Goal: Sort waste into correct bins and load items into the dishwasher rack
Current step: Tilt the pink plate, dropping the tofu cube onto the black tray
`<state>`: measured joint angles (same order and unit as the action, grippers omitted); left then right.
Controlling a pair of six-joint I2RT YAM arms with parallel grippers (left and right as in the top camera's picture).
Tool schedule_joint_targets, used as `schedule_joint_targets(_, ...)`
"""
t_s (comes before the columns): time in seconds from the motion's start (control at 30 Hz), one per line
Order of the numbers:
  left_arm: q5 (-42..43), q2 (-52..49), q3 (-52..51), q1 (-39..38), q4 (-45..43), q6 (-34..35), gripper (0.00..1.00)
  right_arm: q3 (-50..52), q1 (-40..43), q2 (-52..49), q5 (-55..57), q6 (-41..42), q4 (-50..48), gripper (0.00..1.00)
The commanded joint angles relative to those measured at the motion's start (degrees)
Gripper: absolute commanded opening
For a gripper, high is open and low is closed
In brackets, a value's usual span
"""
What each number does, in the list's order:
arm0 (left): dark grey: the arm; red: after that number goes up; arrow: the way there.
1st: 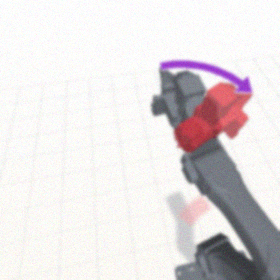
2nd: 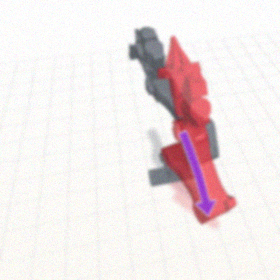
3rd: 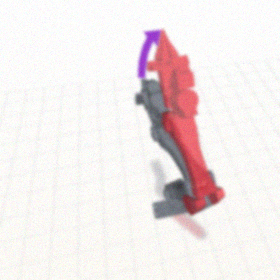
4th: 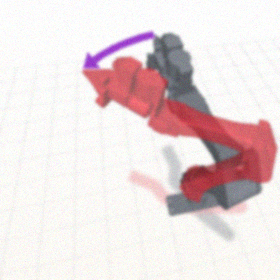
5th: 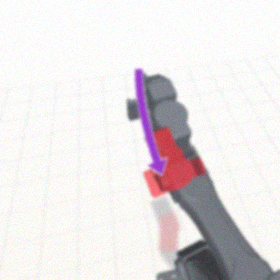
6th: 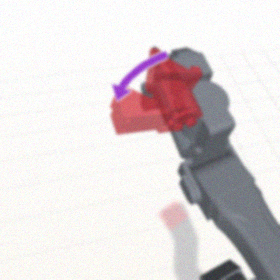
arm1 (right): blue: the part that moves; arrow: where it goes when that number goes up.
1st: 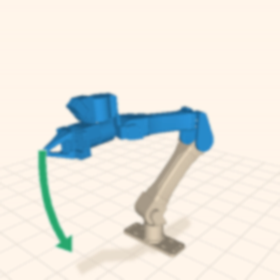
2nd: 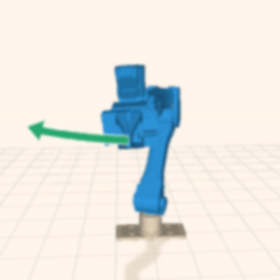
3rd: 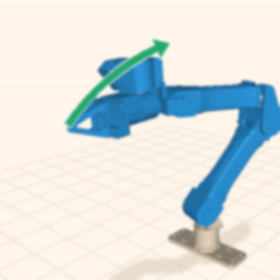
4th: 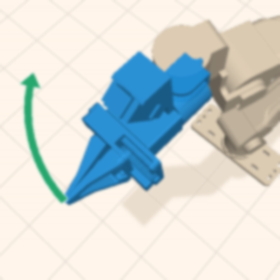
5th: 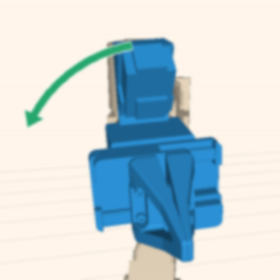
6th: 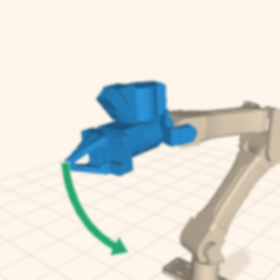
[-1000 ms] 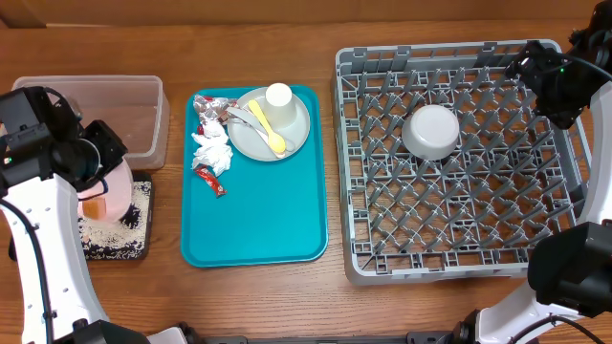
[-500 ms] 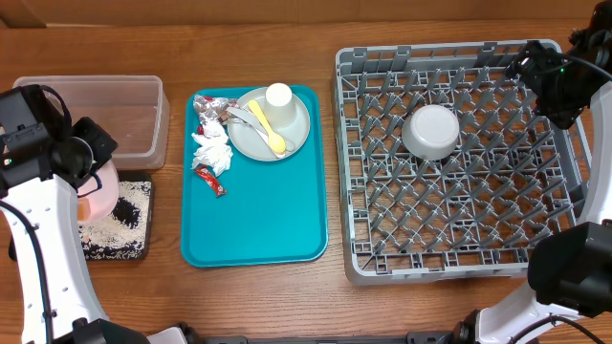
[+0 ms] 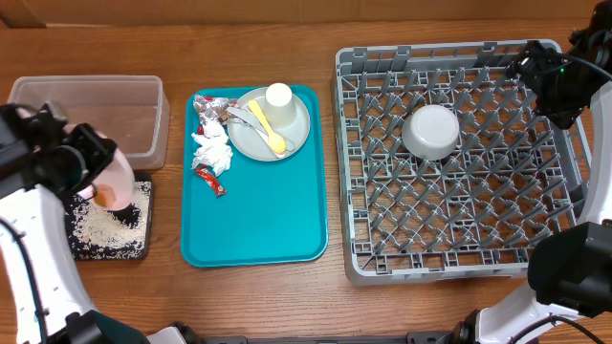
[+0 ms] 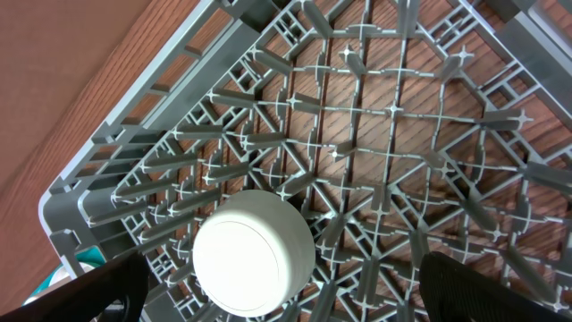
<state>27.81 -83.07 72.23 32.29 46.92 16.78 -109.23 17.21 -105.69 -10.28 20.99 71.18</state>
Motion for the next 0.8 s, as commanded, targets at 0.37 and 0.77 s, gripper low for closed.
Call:
schedule_joint_targets(0.37,24.13,-0.09,-1.88,10.86,3.56,-14.51,0.04,-1.05,0.13,1.11,-0.07,0.46,-0.26,1.00)
schedule_joint_targets(0.77,30.08,-0.09,-8.33,10.93,-0.46,-14.19,0.04,-1.03,0.13,1.11,-0.07,0.46,-0.26,1.00)
